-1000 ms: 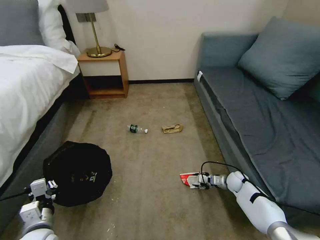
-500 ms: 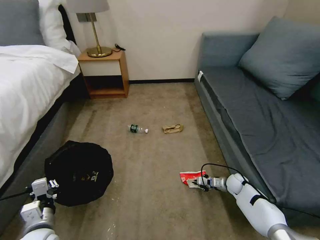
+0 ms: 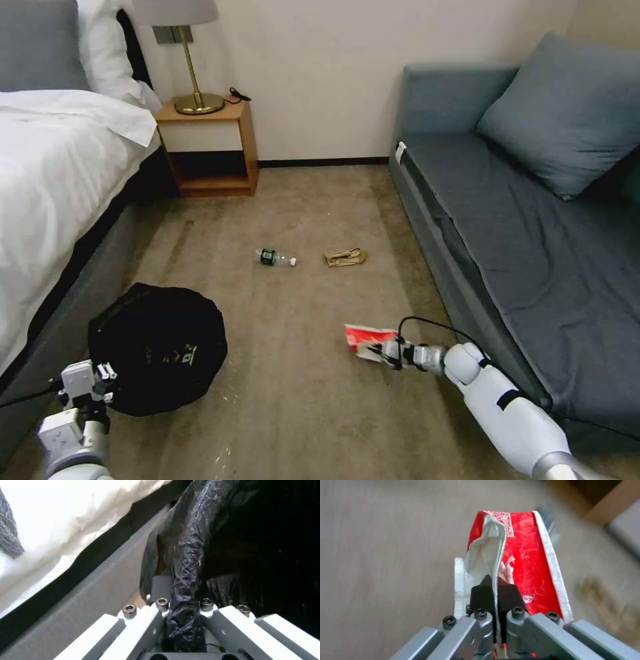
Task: Pick up the trash bin, then pick up the garbage on the floor and place it into the trash bin.
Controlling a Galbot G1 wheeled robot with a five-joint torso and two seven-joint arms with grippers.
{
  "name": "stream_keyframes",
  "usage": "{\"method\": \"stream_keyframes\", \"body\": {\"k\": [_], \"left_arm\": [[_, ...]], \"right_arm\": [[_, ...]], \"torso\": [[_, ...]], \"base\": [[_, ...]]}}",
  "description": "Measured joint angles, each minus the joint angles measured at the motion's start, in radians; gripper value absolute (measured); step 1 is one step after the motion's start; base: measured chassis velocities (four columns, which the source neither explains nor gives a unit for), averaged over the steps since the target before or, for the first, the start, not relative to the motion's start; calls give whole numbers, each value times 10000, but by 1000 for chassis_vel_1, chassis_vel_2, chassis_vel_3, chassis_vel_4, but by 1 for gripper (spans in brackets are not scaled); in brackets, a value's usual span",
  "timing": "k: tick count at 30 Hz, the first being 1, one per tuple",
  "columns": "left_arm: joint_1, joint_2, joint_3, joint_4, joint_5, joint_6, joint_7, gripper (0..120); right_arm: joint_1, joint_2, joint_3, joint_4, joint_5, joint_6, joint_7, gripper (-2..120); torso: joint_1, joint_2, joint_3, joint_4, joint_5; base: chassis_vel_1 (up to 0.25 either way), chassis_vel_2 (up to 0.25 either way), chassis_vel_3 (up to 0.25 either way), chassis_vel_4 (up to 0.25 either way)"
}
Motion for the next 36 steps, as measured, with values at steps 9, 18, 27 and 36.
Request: {"method": "stream_keyframes", "body": {"k": [9, 18, 27, 36], "left_arm": [[-80, -39, 53, 40, 101, 10, -3, 2], [-335, -96, 149, 39, 141, 233, -39, 2], [-622, -228, 238, 58, 172, 420, -66, 2], [-740, -272, 257, 57, 113, 540, -70, 2]], "right_arm": [[-555, -63, -1777, 3214, 3738, -1774, 611, 0], [237, -189, -3502, 5468, 8406, -3978, -353, 0], [1766, 397, -4759, 4959, 10437, -5289, -1317, 0], [2364, 1958, -5646, 2904, 10545, -5046, -877, 0]], "torso": [[0, 0, 0, -1, 0], [0, 0, 0, -1, -2], [0, 0, 0, -2, -1], [0, 0, 0, -1, -1]], "base": [[0, 0, 0, 0], [0, 0, 0, 0], [0, 0, 0, 0], [0, 0, 0, 0]]}}
